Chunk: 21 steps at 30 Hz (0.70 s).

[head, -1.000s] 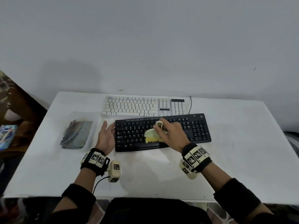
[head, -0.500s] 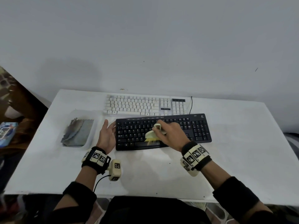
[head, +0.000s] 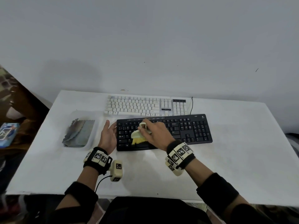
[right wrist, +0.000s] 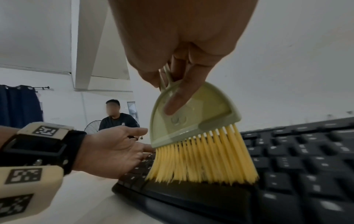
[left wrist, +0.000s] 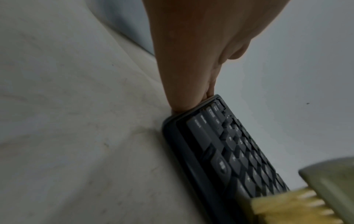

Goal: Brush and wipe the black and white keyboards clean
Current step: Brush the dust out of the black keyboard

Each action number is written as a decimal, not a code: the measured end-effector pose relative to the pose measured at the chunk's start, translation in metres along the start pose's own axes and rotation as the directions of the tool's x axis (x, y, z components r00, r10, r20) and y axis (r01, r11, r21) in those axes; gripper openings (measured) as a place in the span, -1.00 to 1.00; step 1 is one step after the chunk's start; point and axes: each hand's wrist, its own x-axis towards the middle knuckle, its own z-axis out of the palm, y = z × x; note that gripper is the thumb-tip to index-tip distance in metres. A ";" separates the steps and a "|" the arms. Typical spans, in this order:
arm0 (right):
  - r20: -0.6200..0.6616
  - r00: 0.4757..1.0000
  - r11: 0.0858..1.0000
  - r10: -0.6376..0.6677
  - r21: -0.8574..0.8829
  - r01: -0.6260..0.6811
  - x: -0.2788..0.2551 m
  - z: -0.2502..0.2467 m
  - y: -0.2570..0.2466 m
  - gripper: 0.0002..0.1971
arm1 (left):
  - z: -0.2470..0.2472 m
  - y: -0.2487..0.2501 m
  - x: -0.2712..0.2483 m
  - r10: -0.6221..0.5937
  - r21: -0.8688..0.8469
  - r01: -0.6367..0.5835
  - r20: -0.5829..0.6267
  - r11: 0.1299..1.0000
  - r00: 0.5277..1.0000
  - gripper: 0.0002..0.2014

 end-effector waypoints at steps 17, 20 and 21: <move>-0.054 0.966 0.944 0.254 0.234 -0.235 -0.015 -0.039 0.019 -0.87 | -0.002 -0.001 0.001 0.004 0.025 -0.004 0.015 1.000 1.000 -0.35; 0.009 0.983 0.956 0.182 0.233 -0.180 -0.007 -0.016 0.002 -0.82 | -0.002 -0.002 0.003 0.009 0.025 -0.009 0.003 1.000 1.000 -0.35; 0.019 0.988 0.964 0.156 0.214 -0.157 -0.005 -0.009 -0.002 -0.79 | -0.002 -0.002 0.004 0.011 0.026 -0.011 -0.001 1.000 1.000 -0.35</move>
